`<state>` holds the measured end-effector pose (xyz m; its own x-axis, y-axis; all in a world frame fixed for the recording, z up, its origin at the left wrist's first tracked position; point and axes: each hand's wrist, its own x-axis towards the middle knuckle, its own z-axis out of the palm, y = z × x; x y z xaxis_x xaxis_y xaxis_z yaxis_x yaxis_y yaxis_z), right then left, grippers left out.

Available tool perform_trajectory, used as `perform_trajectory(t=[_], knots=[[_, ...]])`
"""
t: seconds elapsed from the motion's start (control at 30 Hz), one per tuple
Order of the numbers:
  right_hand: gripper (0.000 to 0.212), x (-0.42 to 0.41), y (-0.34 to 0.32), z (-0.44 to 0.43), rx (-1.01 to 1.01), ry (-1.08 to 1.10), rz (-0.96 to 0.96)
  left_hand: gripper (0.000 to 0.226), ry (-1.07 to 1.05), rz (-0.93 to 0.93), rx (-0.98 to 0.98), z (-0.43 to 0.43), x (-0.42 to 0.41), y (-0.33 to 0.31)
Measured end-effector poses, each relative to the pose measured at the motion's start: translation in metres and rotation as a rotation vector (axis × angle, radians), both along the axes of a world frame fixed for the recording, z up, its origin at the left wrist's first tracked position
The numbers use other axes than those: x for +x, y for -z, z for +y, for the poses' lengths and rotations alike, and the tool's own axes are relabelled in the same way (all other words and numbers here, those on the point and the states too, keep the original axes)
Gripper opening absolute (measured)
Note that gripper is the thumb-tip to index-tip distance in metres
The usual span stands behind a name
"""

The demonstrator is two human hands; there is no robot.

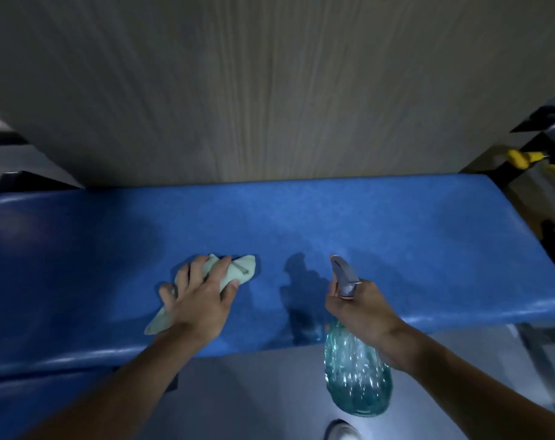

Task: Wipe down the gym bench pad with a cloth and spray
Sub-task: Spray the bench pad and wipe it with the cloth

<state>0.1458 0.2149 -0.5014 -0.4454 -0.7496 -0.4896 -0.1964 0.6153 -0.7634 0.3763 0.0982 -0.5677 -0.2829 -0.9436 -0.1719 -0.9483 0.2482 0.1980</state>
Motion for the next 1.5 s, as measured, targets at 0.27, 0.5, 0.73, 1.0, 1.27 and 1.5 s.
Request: perform_trajectory(t=[0.27, 0.5, 0.73, 1.0, 1.27, 1.5], knots=[[0.04, 0.072, -0.007, -0.035, -0.008, -0.18, 0.008, 0.049, -0.164, 0.04, -0.045, -0.003, 0.071, 0.002], [0.039, 0.114, -0.008, -0.056, 0.009, -0.199, -0.021, 0.05, -0.207, 0.034, -0.032, -0.005, 0.122, 0.002], [0.024, 0.168, -0.013, -0.079, -0.027, -0.368, 0.014, 0.045, -0.335, 0.088, -0.072, 0.0, 0.171, -0.006], [0.031, 0.229, -0.012, -0.096, 0.002, -0.41, -0.004, 0.05, -0.274, -0.036, -0.222, 0.025, 0.256, 0.013], [0.02, 0.293, -0.01, -0.117, -0.007, -0.467, 0.076, 0.059, -0.264, -0.076, -0.212, 0.044, 0.294, 0.01], [0.012, 0.343, -0.02, -0.126, -0.027, -0.499, 0.047, 0.057, -0.299, -0.028, -0.207, 0.067, 0.327, 0.01]])
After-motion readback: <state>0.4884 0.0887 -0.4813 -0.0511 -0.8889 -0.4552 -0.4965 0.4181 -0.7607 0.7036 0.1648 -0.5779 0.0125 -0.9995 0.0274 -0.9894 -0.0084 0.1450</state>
